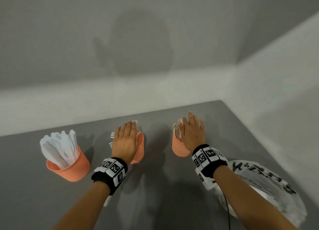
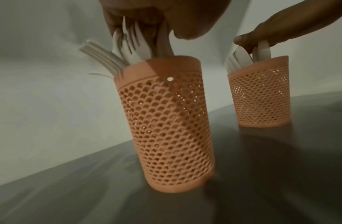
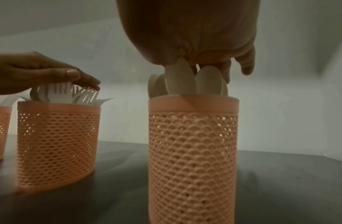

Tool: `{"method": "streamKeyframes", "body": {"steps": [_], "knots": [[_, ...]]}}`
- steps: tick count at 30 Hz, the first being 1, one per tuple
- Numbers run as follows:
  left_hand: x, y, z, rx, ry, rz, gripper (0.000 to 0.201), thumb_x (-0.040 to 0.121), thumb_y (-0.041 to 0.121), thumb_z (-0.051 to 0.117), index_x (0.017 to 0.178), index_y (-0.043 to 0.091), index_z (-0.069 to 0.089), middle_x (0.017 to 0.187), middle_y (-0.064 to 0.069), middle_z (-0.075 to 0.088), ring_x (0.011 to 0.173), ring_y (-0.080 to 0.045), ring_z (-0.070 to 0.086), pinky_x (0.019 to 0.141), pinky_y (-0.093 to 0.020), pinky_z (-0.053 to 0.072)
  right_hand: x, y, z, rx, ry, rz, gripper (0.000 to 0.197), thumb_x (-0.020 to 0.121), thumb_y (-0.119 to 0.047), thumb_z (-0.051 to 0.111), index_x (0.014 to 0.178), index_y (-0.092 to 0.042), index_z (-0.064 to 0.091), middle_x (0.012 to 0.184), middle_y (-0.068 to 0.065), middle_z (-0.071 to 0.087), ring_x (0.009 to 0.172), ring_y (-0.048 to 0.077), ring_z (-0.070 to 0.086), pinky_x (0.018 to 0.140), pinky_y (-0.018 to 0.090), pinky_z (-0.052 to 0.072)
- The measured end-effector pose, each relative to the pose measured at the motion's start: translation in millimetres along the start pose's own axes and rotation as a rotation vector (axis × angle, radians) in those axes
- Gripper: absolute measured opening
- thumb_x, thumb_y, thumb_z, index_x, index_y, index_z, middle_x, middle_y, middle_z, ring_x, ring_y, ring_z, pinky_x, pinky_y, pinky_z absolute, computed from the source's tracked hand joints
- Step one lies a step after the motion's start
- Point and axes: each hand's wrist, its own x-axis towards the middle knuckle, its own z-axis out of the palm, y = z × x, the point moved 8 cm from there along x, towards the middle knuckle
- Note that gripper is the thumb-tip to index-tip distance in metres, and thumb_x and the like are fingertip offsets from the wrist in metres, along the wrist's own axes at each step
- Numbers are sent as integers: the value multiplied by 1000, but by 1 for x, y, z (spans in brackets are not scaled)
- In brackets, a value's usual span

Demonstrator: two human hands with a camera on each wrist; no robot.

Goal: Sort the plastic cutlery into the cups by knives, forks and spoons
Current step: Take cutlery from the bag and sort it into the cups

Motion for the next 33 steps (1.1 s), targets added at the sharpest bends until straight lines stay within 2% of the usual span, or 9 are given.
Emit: {"method": "streamKeyframes", "body": {"steps": [3, 6, 9, 11, 15, 18, 22, 26, 33], "knots": [[-3, -6, 6, -39, -107, -14, 79, 94, 54, 7, 127, -3, 52, 122, -20, 61, 116, -34, 58, 99, -48, 43, -1, -3, 3, 29, -13, 6, 51, 100, -35, 16, 147, -19, 25, 158, 12, 6, 146, 27, 7, 117, 48, 5], [-4, -8, 8, -66, -177, -18, 113, 71, 76, -19, 145, 3, 24, 150, -15, 32, 141, -28, 27, 116, -41, 17, 0, -4, 7, 28, -26, 21, 71, 85, -48, 5, 148, -22, 21, 158, 15, 4, 145, 30, 7, 115, 51, 6], [-6, -7, -2, -124, -167, -57, 108, 67, 74, -7, 148, 5, 6, 157, -13, 10, 146, -27, 6, 118, -41, 5, -2, -4, 7, 29, -44, 33, 86, 77, -67, 2, 150, -23, 12, 158, 16, 0, 146, 31, 4, 115, 54, 5], [-9, -4, -13, -170, -126, -60, 102, 69, 70, -3, 148, 6, 1, 158, -14, 4, 147, -27, 1, 119, -40, 3, -7, -4, -2, 80, -17, 40, 75, 89, -65, 17, 150, -22, 7, 158, 17, -2, 146, 30, 1, 115, 54, 3], [-11, 8, -35, -258, -18, 14, 90, 79, 64, 7, 148, 6, 6, 156, -17, 11, 146, -30, 6, 118, -42, 8, -27, 2, -30, 149, 68, 44, 64, 96, -51, 27, 150, -21, 11, 157, 17, 8, 146, 29, 5, 116, 51, 3], [-13, 28, -45, -319, 11, 87, 82, 85, 60, 18, 148, 6, 12, 154, -20, 18, 144, -34, 12, 118, -43, 12, -50, 14, -49, 227, 145, 35, 59, 96, -51, 28, 141, -14, 37, 147, 18, 34, 140, 29, 25, 114, 44, 17], [-25, 74, -54, -448, -36, 180, 70, 95, 46, 36, 149, 8, 10, 153, -20, 22, 143, -32, 17, 117, -41, 16, -95, 42, -74, 349, 298, -5, 38, 95, -31, 41, 111, -4, 63, 107, 17, 62, 99, 30, 57, 84, 32, 41], [-39, 125, -60, -599, -98, 270, 66, 94, 37, 43, 147, 8, 16, 148, -17, 32, 138, -31, 28, 111, -37, 24, -126, 83, -91, 353, 262, 85, 24, 95, -21, 46, 98, -4, 63, 62, -3, 50, 66, 20, 48, 64, 27, 34], [-62, 199, -40, -782, -192, 300, 48, 89, 13, 53, 136, 13, 40, 126, -15, 49, 108, -30, 53, 94, -34, 42, -145, 151, -63, 293, -22, 273, 28, 88, -17, 51, 79, 7, 62, 80, 27, 68, 63, 22, 51, 71, 38, 52]]}}
